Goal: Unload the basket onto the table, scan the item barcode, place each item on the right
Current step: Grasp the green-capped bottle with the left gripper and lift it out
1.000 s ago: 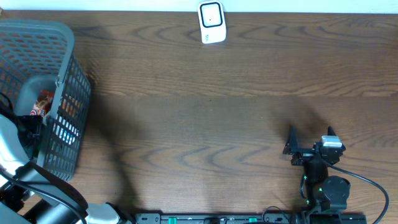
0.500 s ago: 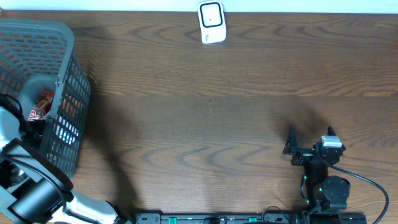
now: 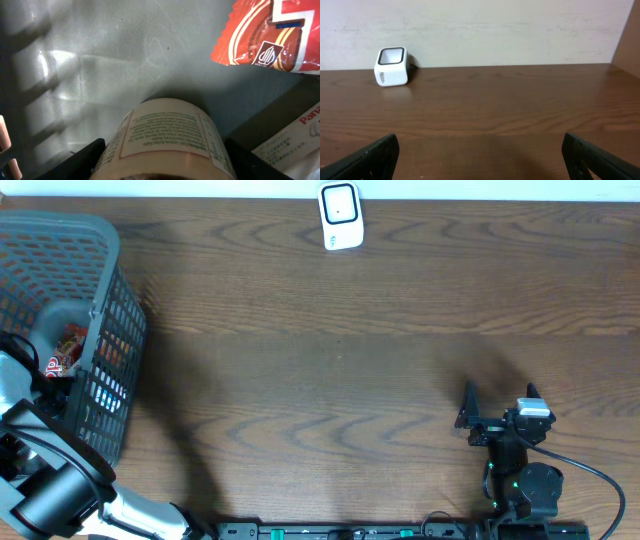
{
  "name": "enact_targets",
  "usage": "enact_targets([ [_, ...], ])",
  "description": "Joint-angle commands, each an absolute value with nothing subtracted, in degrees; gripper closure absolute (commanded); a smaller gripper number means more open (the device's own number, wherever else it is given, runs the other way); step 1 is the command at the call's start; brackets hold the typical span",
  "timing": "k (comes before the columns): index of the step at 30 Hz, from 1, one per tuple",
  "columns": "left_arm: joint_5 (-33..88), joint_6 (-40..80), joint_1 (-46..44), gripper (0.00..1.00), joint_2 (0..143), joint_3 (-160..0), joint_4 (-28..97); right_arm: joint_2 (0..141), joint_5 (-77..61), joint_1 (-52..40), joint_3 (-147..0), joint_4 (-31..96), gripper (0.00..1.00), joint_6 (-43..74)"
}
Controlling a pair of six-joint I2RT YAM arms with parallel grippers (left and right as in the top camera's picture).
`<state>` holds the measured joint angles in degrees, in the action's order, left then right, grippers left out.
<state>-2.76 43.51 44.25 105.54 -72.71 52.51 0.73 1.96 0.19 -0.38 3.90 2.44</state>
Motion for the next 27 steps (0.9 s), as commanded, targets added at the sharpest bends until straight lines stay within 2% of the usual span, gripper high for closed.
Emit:
enact_targets([
  [1, -1.5, 43.5, 44.3, 0.32, 105.7, -72.2, 53.1, 0.6, 2.3, -0.5, -0.3, 4.1, 0.01, 3.2],
  [10, 7.5, 40.8, 44.3, 0.32, 101.0, -79.2, 56.8, 0.6, 2.3, -0.5, -0.3, 4.1, 0.01, 3.2],
  [19, 20.2, 41.3, 44.3, 0.31, 88.2, -92.0, 58.2, 0.6, 2.3, -0.5, -0.3, 4.1, 0.01, 3.2],
  [27, 34.0, 47.5, 41.9, 0.27, 76.2, -95.6, 55.2, 0.6, 2.3, -0.5, -0.3, 4.1, 0.01, 3.2],
])
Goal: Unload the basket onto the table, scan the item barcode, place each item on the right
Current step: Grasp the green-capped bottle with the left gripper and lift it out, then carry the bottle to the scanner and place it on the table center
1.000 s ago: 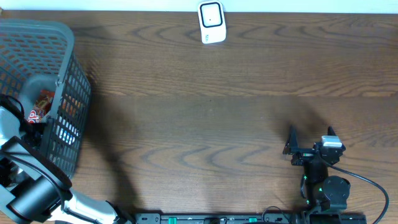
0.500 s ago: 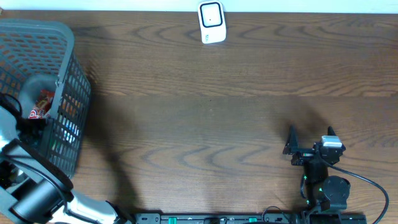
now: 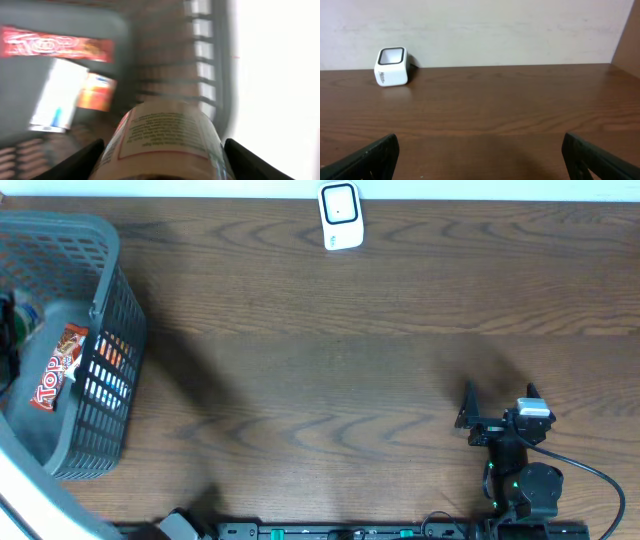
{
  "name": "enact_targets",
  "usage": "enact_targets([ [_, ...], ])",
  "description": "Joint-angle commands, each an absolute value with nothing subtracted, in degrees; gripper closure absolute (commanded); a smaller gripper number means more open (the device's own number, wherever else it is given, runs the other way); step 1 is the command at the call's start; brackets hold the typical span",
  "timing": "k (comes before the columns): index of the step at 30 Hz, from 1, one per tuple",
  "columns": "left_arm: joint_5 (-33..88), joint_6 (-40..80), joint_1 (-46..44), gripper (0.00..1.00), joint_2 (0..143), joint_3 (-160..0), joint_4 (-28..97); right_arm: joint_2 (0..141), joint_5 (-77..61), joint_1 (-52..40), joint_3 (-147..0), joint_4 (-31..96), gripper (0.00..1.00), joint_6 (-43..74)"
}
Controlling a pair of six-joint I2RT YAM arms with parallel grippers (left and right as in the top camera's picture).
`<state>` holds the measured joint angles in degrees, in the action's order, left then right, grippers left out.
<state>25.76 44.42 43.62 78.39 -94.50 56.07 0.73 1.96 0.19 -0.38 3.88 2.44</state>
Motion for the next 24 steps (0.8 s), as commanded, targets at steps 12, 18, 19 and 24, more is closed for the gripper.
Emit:
enact_targets([
  [12, 25.2, 50.9, 7.0, 0.27, 78.7, -95.6, 52.6, 0.6, 2.3, -0.5, -0.3, 4.1, 0.01, 3.2],
  [18, 14.5, 50.9, -9.8, 0.27, 87.7, -95.6, 52.6, 0.6, 2.3, -0.5, -0.3, 4.1, 0.01, 3.2],
  [19, 13.2, 50.9, -11.8, 0.27, 89.4, -95.6, 52.6, 0.6, 2.3, -0.5, -0.3, 4.1, 0.01, 3.2],
  [24, 9.1, 50.9, -19.4, 0.27, 98.4, -95.6, 52.8, 0.6, 2.3, -0.5, -0.3, 4.1, 0.01, 3.2],
])
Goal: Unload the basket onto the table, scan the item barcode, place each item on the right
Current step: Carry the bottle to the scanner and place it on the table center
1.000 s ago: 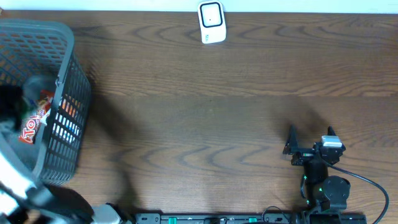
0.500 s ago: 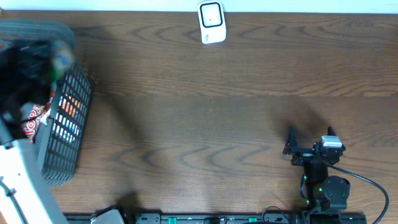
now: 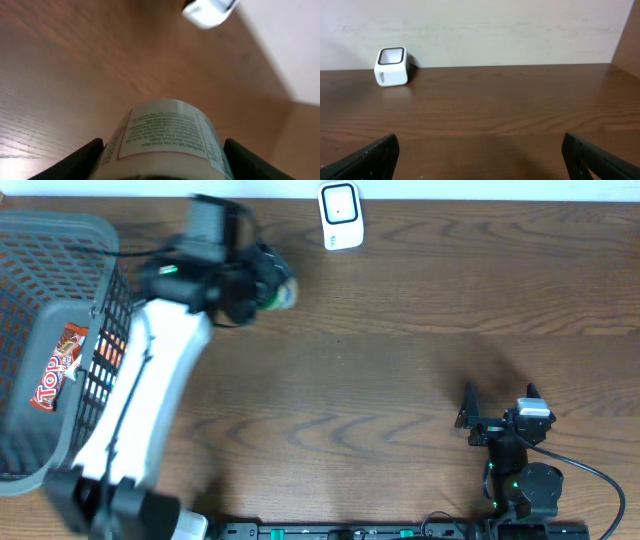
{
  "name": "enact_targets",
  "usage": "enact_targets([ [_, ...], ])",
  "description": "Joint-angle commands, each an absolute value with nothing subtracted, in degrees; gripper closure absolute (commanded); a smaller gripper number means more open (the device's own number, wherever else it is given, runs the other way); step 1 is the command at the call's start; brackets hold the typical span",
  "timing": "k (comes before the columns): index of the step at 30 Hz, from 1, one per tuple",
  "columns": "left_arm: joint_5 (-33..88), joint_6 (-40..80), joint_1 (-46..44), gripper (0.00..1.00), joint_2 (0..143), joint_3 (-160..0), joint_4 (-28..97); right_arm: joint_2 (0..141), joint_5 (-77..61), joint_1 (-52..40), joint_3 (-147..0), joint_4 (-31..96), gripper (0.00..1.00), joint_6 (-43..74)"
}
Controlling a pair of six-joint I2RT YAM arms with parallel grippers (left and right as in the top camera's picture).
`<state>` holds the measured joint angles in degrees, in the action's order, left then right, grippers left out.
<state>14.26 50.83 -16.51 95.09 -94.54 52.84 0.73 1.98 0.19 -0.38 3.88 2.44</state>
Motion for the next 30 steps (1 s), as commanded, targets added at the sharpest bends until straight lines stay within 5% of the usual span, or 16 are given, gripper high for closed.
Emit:
enact_targets([
  [1, 8.8, 50.9, -20.4, 0.27, 99.9, -95.6, 52.8, 0.6, 2.3, -0.5, -0.3, 4.1, 0.01, 3.2],
  [8, 1.9, 52.9, -27.1, 0.27, 112.0, -95.5, 53.5, 0.6, 2.3, -0.5, -0.3, 4.1, 0.01, 3.2],
  [21, -0.3, 80.2, -29.2, 0.26, 123.4, -95.5, 53.5, 0.6, 2.3, -0.5, -0.3, 4.1, 0.01, 3.2],
  [27, 0.4, 76.1, -29.3, 0.02, 121.3, -95.5, 54.0, 0.6, 2.3, -0.5, -0.3, 4.1, 0.01, 3.2],
  [30, 0.4, 72.8, -29.3, 0.0, 118.0, -95.5, 54.7, 0.6, 2.3, -0.5, -0.3, 4.1, 0.01, 3.2],
])
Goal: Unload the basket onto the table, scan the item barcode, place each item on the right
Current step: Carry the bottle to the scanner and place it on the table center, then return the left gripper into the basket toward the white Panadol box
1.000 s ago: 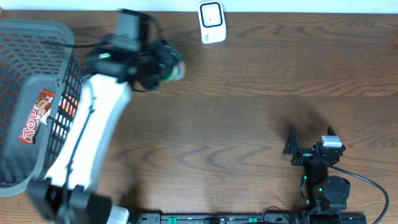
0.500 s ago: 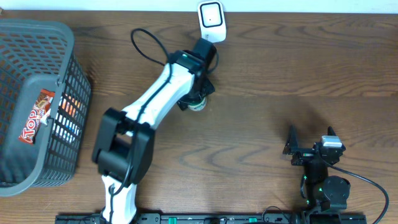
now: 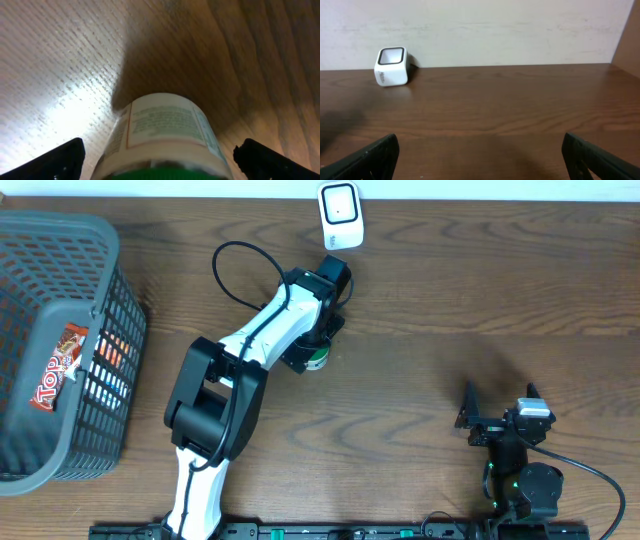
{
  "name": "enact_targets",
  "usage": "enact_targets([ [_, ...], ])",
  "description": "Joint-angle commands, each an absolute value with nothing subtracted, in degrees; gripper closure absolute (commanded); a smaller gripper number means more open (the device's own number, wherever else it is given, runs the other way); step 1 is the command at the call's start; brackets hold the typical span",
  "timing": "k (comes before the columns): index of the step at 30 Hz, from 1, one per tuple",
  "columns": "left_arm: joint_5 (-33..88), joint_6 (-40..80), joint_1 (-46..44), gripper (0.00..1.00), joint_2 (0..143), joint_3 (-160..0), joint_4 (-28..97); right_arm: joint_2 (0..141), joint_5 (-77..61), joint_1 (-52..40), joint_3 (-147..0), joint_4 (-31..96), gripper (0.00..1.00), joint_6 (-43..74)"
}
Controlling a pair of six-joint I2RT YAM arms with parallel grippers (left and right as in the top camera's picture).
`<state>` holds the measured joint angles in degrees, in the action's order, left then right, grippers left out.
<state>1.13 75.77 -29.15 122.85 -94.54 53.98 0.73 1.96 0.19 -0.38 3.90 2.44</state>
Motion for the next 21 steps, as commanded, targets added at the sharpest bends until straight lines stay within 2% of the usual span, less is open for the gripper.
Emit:
enact_targets([
  [1, 0.4, 71.2, -29.2, 0.0, 116.3, -95.5, 54.7, 0.6, 2.3, -0.5, -0.3, 4.1, 0.01, 3.2],
  [6, -3.9, 55.4, -27.1, 0.0, 102.9, -98.8, 53.6, 0.6, 2.3, -0.5, -0.3, 4.1, 0.01, 3.2],
  [9, -9.0, 42.2, -23.7, 0.01, 93.6, -103.6, 53.5, 0.6, 2.3, -0.5, -0.3, 4.1, 0.01, 3.2],
  [11, -12.7, 37.6, -20.0, 0.01, 88.4, -106.6, 53.5, 0.6, 2.3, -0.5, -0.3, 4.1, 0.01, 3.2],
  [12, -15.7, 36.9, -14.3, 0.01, 83.9, -108.6, 53.7, 0.6, 2.3, -0.5, -0.3, 4.1, 0.01, 3.2],
  [16, -14.5, 37.3, 2.2, 0.01, 78.2, -109.4, 55.5, 0.6, 2.3, -0.5, -0.3, 4.1, 0.01, 3.2],
  [21, -4.2, 39.4, 23.5, 0.01, 79.7, -108.2, 66.4, 0.6, 2.3, -0.5, -0.3, 4.1, 0.01, 3.2],
])
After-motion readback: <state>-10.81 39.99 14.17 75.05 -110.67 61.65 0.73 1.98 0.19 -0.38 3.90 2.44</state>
